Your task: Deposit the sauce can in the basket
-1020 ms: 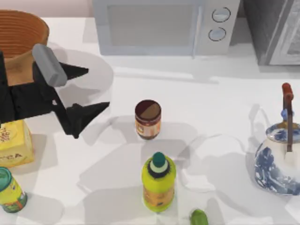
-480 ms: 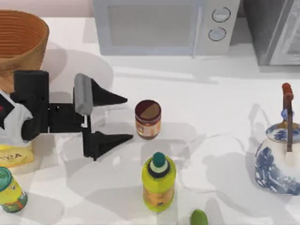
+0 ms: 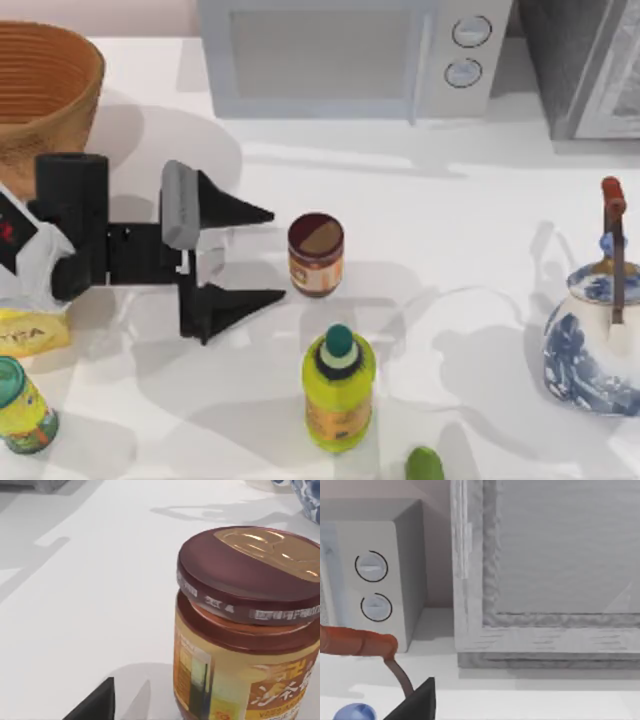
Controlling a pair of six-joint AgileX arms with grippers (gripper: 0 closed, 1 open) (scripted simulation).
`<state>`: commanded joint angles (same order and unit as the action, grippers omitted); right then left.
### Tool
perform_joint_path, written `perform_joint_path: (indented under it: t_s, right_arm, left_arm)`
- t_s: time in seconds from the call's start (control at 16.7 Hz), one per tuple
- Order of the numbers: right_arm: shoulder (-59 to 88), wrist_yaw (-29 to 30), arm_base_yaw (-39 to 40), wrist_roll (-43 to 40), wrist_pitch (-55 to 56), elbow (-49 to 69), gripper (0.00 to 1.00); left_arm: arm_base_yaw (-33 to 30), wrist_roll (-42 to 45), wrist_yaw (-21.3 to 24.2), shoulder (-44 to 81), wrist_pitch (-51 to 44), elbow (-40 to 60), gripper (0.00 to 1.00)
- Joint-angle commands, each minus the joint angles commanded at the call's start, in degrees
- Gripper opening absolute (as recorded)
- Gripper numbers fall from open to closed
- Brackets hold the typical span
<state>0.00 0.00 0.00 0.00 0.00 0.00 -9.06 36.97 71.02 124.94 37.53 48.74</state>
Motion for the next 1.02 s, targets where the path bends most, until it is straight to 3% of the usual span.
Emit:
perform_joint_path:
  t_s: [0.66,0.96,1.02]
  right_arm:
    - [0.0,0.0,0.0,0.0,0.0,0.0,1.0]
    - [0.0,0.0,0.0,0.0,0.0,0.0,1.0]
    - [0.0,0.0,0.0,0.0,0.0,0.0,1.0]
  left_arm:
    - [-9.9,-12.9,-8.1,7.2,14.3,5.0,1.0]
    - [-10.5,-13.5,-8.6,7.6,15.1,5.2,1.0]
    - [-10.5,-13.5,-8.6,7.6,15.1,5.2,0.92]
